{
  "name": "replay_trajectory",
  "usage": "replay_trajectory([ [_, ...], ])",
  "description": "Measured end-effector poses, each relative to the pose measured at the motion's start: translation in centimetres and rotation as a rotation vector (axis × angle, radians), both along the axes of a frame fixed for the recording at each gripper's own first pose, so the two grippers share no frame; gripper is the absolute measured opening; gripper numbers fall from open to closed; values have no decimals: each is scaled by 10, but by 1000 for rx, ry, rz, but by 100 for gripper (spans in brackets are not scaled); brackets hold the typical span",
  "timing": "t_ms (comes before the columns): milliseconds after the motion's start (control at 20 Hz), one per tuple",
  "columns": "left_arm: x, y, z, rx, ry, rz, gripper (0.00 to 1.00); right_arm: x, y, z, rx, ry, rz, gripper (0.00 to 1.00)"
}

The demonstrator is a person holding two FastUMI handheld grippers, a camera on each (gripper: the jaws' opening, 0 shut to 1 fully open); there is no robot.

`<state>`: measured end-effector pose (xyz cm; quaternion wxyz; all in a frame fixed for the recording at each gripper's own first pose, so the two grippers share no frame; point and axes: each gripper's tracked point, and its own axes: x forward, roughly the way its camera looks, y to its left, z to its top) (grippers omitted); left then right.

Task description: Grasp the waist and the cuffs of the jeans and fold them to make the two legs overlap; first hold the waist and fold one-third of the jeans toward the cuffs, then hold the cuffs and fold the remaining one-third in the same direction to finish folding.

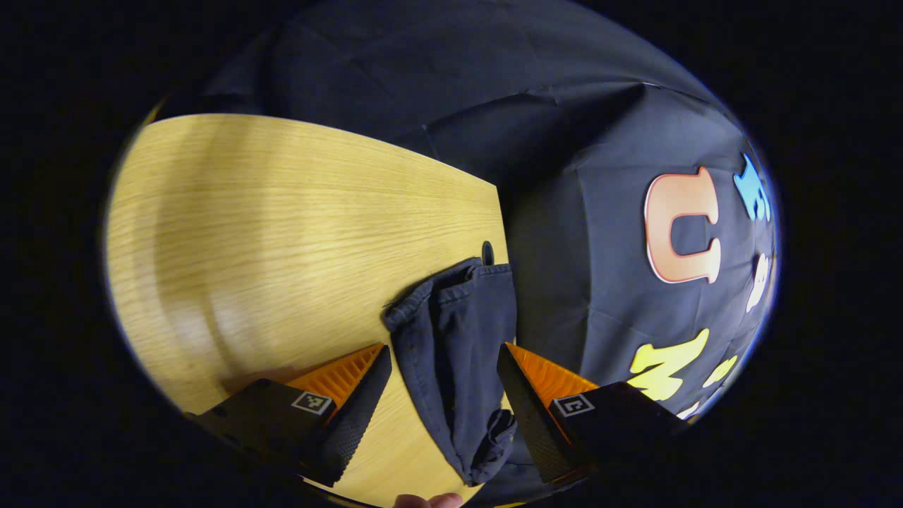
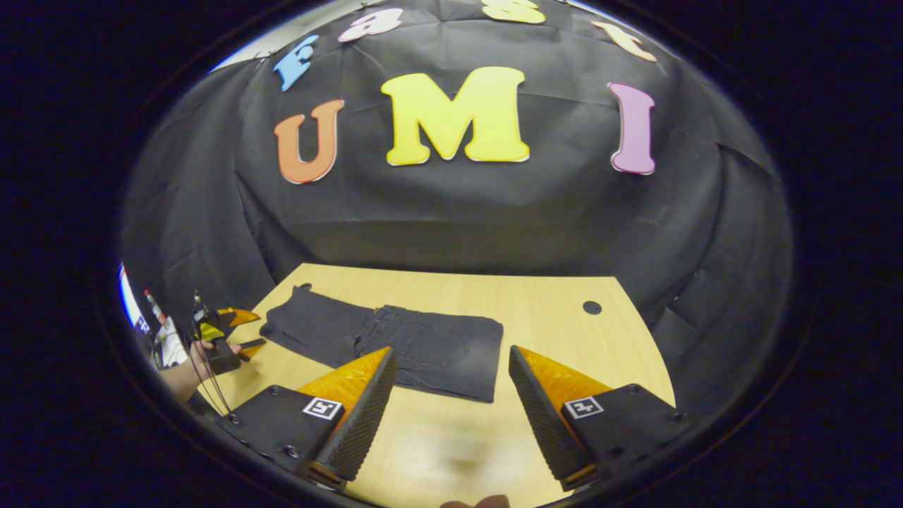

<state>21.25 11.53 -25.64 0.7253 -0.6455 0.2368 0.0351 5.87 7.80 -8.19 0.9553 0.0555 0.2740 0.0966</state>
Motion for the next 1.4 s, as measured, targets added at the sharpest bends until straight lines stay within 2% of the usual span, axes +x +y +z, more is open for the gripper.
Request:
replay_trajectory([
  [100, 11, 6, 1, -24, 2, 22, 98, 4, -5, 1, 29, 7, -35, 96],
  [150, 17, 5, 1, -34, -2, 18, 100, 5, -6, -1, 43, 15, -48, 98],
  [350, 41, -1, 2, -31, -12, 0, 98, 6, -10, -8, 47, 37, -74, 96],
  [400, 47, -2, 3, -32, -16, -6, 88, 4, -11, -11, 41, 42, -77, 98],
  [450, 53, -3, 4, -31, -22, -6, 97, 3, -13, -12, 40, 47, -81, 96],
  [600, 64, -8, -4, -20, -6, -12, 93, -10, -9, -24, 44, 54, -107, 98],
  [700, 66, -9, -10, -1, 8, -13, 78, -13, -12, -25, 50, 50, -127, 98],
  [750, 66, -9, -11, 2, 11, -13, 67, -16, -15, -25, 50, 46, -136, 98],
  [800, 66, -10, -11, -2, 10, -17, 62, -19, -18, -24, 49, 43, -144, 98],
  [850, 65, -11, -10, -6, 7, -17, 66, -22, -21, -24, 49, 42, -151, 96],
  [900, 66, -11, -10, -11, 2, -15, 63, -25, -23, -23, 51, 42, -160, 96],
  [1000, 63, -10, -9, 2, 6, -15, 24, -31, -30, -21, 54, 30, -185, 96],
  [1050, 61, -13, -8, 29, 12, -30, 29, -33, -35, -18, 51, 14, -198, 98],
  [1150, 59, -19, 15, 74, -30, -59, 19, -38, -41, -16, 50, -8, -213, 96],
  [1250, 57, -32, 50, 144, -100, -92, 14, -44, -45, -14, 63, -21, -222, 96],
  [1400, 49, -63, 105, 249, -202, -148, 11, -55, -52, -3, 64, -61, -223, 96],
])
